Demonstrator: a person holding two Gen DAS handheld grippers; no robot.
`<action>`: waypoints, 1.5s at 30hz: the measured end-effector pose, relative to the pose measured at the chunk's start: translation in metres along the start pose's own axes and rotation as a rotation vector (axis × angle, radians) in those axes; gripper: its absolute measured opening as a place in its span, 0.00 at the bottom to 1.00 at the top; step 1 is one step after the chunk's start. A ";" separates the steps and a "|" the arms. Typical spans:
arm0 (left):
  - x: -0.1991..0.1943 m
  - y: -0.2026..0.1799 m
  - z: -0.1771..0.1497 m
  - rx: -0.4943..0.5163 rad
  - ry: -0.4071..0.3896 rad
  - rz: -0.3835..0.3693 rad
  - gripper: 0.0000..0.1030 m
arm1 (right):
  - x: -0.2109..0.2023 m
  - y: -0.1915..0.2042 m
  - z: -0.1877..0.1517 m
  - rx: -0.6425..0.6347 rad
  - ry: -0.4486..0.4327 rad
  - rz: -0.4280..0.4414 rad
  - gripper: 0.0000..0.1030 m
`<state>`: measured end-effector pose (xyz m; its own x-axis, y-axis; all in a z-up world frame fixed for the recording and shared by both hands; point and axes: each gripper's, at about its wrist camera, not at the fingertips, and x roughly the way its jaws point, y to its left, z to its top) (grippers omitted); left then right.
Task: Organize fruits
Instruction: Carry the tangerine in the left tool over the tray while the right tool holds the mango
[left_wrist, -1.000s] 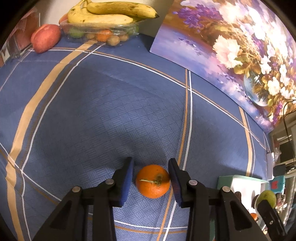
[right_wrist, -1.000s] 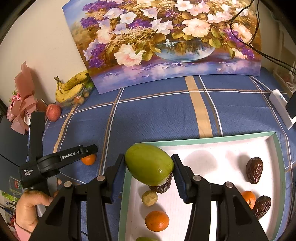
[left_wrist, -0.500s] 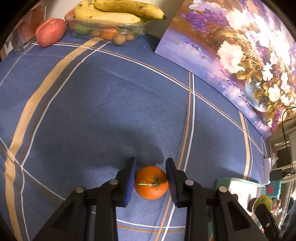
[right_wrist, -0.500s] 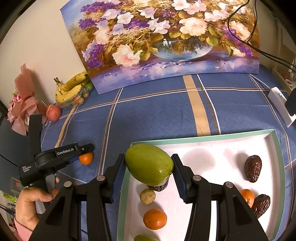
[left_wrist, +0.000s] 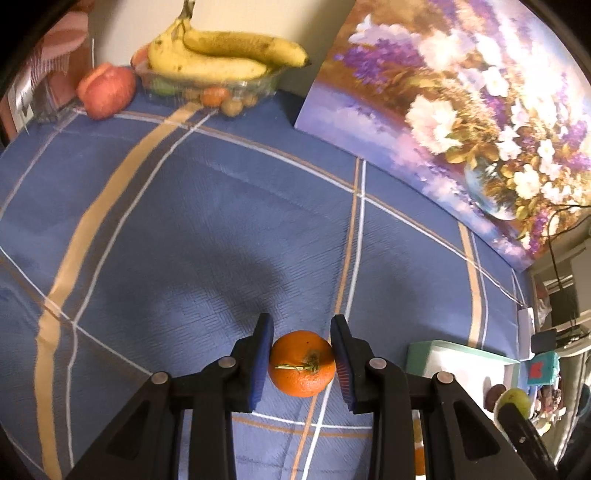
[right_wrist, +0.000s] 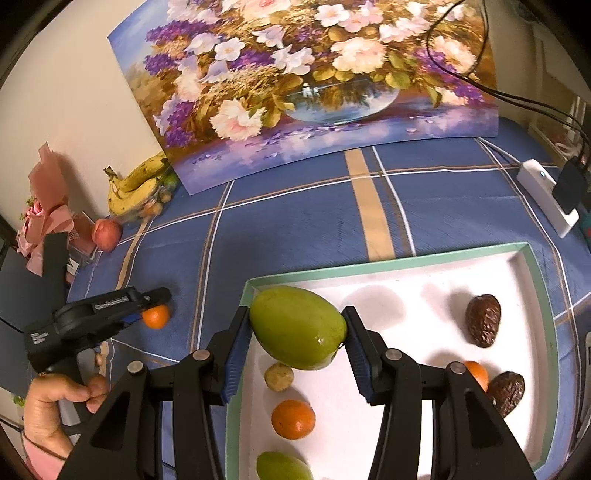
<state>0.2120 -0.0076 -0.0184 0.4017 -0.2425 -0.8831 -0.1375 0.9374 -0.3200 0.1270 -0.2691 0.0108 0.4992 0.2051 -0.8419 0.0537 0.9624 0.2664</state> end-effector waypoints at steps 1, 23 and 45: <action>-0.004 -0.001 -0.001 0.004 -0.007 0.000 0.33 | -0.002 -0.001 -0.002 0.003 0.000 -0.003 0.50; -0.087 -0.034 -0.049 0.131 -0.087 -0.027 0.33 | -0.045 -0.029 -0.033 0.045 0.009 -0.090 0.50; -0.036 -0.104 -0.129 0.357 0.117 -0.011 0.33 | -0.041 -0.061 -0.076 0.070 0.113 -0.147 0.50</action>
<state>0.0956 -0.1288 0.0021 0.2926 -0.2608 -0.9200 0.1991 0.9576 -0.2082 0.0378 -0.3224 -0.0064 0.3818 0.0855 -0.9203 0.1812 0.9695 0.1653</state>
